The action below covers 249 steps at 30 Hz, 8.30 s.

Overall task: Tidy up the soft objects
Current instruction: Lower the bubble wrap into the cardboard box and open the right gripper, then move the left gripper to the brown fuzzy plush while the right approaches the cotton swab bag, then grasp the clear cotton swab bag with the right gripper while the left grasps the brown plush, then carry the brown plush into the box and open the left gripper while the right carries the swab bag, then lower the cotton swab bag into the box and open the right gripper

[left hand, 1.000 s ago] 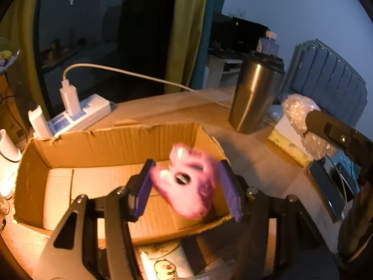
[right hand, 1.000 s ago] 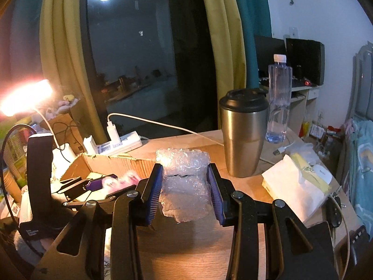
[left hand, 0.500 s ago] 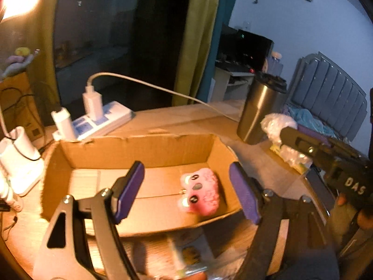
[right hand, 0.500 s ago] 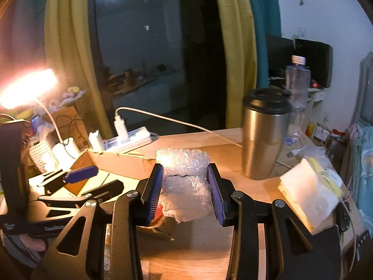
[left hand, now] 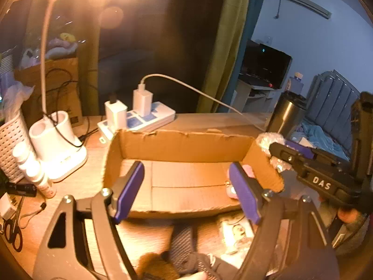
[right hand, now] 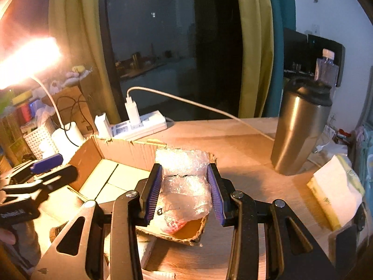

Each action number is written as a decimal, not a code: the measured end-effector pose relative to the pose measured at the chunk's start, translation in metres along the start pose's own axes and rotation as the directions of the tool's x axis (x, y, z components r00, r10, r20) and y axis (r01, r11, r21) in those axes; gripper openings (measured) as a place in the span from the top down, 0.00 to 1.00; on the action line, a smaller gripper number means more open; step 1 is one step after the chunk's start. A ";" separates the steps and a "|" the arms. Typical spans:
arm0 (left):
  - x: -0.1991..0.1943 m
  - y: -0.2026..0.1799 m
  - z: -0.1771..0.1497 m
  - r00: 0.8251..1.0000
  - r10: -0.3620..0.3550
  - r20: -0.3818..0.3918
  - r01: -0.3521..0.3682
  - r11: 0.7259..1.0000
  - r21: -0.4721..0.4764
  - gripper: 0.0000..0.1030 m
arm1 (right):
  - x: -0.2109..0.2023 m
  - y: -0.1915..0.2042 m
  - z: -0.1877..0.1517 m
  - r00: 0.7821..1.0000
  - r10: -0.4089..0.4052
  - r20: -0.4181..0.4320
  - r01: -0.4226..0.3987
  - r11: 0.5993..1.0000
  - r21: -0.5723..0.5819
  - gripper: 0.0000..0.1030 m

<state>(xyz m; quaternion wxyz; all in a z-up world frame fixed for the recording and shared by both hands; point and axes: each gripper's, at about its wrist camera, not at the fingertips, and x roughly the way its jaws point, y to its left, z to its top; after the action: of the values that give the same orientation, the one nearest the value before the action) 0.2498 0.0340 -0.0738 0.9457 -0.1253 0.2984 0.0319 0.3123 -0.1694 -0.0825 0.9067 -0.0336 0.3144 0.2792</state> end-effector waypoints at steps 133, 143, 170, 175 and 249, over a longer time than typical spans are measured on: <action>-0.106 -0.004 -0.062 1.000 0.004 0.028 -0.007 0.995 0.098 0.50 | -0.119 0.064 -0.066 0.999 0.036 0.034 -0.035 0.999 -0.018 0.62; -0.114 -0.013 -0.046 0.991 0.021 0.132 -0.038 0.991 0.127 0.49 | -0.128 0.066 -0.044 0.993 0.023 0.117 -0.017 0.999 -0.051 0.62; -0.111 -0.011 -0.001 0.952 0.004 0.307 -0.035 0.995 0.097 0.49 | -0.118 0.069 0.004 0.958 0.014 0.287 0.008 0.997 -0.078 0.62; -0.103 -0.005 0.005 0.946 -0.021 0.324 -0.006 0.997 0.080 0.49 | -0.106 0.070 0.010 0.960 0.023 0.281 0.000 0.997 -0.082 0.62; -0.053 0.029 -0.009 0.977 0.058 0.205 -0.061 0.998 0.010 0.27 | -0.051 0.074 -0.001 0.985 0.123 0.121 -0.114 0.990 -0.078 0.40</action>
<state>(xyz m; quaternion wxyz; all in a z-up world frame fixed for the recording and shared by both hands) 0.1976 0.0604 -0.0573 0.9709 -0.1050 0.2033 0.0704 0.2395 -0.1321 -0.0447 0.9046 -0.0295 0.2482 0.3453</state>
